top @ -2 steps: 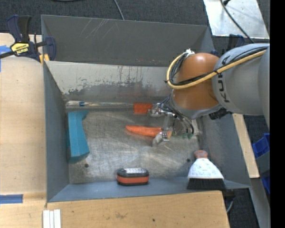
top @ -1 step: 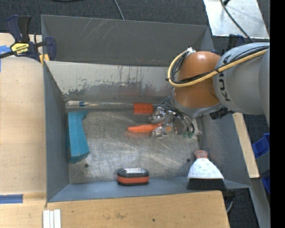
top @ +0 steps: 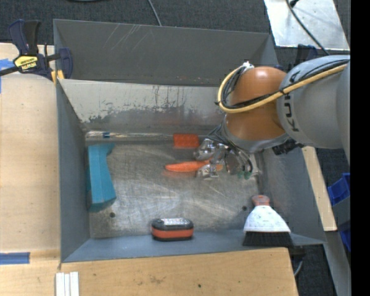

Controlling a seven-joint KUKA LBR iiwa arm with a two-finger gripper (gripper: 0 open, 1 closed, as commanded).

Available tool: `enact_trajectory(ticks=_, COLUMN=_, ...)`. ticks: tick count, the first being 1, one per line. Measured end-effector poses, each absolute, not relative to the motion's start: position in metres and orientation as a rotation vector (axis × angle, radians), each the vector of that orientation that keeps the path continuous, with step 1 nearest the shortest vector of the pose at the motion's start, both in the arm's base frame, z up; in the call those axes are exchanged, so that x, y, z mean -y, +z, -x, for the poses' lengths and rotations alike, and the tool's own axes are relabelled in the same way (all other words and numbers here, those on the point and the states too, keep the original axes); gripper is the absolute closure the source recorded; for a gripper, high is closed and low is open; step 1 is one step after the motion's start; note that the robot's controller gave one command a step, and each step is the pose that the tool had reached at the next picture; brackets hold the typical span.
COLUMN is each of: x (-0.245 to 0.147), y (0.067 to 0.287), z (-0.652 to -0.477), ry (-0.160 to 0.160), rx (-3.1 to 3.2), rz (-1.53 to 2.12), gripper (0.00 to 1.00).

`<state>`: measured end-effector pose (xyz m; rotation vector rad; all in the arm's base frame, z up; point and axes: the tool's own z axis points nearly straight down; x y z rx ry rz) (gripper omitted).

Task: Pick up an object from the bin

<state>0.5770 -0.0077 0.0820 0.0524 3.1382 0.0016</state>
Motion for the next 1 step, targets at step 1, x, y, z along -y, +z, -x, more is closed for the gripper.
enact_trajectory(ticks=1, x=0.0077, y=0.0862, z=-0.5756, ry=0.001, rx=-3.141, rz=-0.052, gripper=1.0)
